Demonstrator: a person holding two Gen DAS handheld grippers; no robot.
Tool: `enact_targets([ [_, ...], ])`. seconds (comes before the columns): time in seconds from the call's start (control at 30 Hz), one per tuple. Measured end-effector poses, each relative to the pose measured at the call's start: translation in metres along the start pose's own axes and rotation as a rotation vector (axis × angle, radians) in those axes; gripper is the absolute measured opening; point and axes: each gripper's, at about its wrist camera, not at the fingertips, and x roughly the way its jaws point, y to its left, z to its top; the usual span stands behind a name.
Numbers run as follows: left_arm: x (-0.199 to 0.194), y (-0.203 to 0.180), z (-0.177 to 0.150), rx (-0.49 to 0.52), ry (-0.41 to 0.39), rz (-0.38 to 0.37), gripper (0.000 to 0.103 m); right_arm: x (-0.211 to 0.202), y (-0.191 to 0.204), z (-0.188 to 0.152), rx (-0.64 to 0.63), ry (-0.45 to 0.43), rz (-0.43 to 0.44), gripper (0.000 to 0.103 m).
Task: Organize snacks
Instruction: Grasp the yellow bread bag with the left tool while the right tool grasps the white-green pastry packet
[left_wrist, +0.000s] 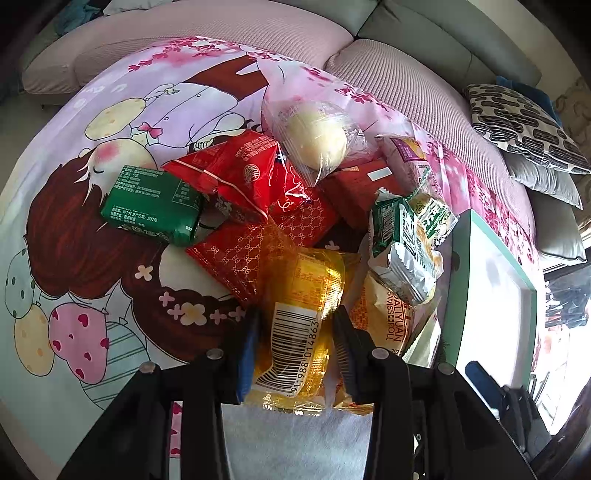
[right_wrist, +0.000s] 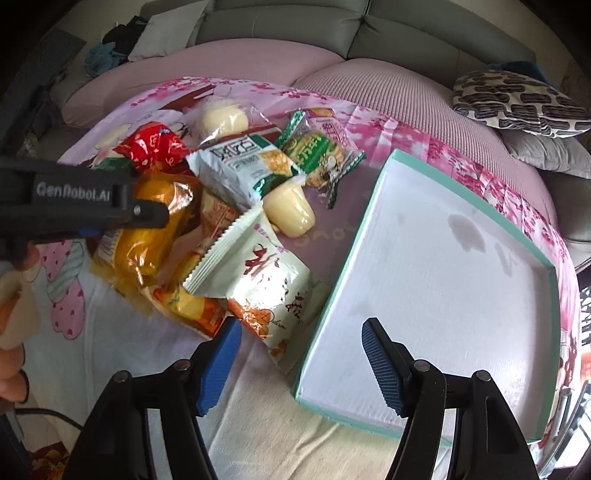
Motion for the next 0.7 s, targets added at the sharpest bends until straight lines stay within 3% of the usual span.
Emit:
enact_targets([
  [0.13,0.001,0.000,0.001,0.003,0.003,-0.001,0.040,-0.002,0.006,0.010,-0.030,-0.048,0.023,0.070],
  [0.7,0.004,0.000,0.003,0.010,0.007,-0.009,0.040,0.010,0.013,0.033,-0.119,-0.061,0.031,0.063],
])
